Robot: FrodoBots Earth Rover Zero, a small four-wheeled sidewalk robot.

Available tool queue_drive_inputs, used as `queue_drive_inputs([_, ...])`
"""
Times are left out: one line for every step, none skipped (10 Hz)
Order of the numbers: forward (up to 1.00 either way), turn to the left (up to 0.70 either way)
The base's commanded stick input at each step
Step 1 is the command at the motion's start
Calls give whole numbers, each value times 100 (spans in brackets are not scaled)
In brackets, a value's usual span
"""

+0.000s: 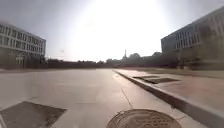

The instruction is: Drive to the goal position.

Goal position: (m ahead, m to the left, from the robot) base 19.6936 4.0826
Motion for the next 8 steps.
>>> queue_drive_inputs([70, 0])
queue_drive_inputs([70, 0])
queue_drive_inputs([70, 0])
queue_drive_inputs([70, 0])
queue_drive_inputs([70, 0])
queue_drive_inputs([70, 0])
queue_drive_inputs([70, 0])
queue_drive_inputs([70, 0])
